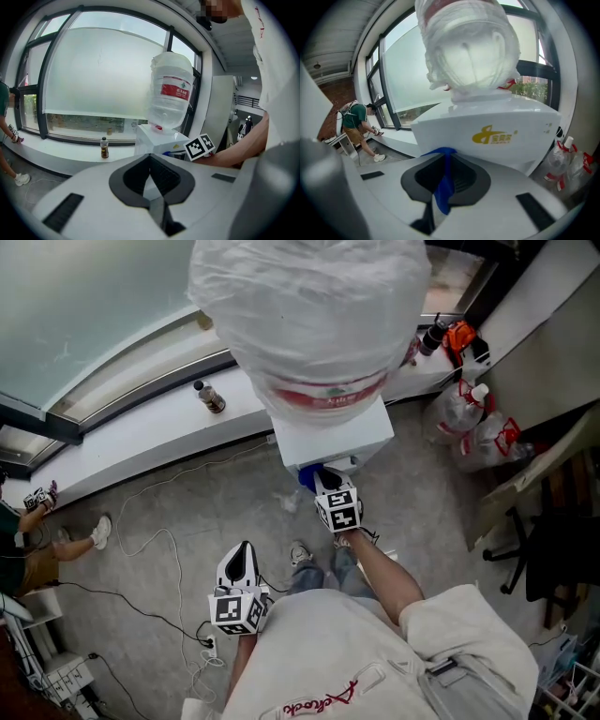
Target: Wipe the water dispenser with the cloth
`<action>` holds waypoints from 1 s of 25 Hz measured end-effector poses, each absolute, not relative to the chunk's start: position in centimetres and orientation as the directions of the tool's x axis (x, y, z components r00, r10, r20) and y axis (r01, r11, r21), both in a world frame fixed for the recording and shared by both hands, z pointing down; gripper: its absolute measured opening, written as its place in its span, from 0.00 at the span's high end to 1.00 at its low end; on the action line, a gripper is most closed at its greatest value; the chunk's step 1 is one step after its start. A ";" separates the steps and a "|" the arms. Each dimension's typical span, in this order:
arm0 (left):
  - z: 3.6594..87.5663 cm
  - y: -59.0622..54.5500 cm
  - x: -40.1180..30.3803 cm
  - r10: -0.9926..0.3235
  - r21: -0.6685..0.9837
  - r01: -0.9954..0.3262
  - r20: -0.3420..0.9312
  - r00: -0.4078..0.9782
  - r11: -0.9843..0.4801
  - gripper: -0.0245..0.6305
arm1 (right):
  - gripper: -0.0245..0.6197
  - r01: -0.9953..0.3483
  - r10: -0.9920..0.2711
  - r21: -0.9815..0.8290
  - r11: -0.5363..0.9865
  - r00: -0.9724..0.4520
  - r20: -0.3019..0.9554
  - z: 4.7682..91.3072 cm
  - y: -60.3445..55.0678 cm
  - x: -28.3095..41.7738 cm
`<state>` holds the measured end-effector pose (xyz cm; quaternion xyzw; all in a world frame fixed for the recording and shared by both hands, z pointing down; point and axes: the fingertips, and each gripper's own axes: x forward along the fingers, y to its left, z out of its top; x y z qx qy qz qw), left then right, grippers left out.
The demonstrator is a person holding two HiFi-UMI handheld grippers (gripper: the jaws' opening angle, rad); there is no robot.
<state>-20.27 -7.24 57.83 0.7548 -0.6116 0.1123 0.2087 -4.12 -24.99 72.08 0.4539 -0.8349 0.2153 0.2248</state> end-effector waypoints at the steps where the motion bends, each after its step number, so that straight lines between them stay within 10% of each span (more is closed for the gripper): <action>1: 57.9 -7.4 -20.0 -0.875 0.178 -0.969 0.425 0.232 -0.171 0.94 | 0.90 -0.864 -0.671 -0.154 0.479 -0.474 0.571 72.1 -25.3 -3.1; 25: 58.1 -10.6 -11.9 -0.839 0.170 -0.944 0.433 0.330 -0.283 0.94 | 0.90 -0.982 -0.807 -0.149 0.115 -0.180 0.562 71.4 -31.0 18.7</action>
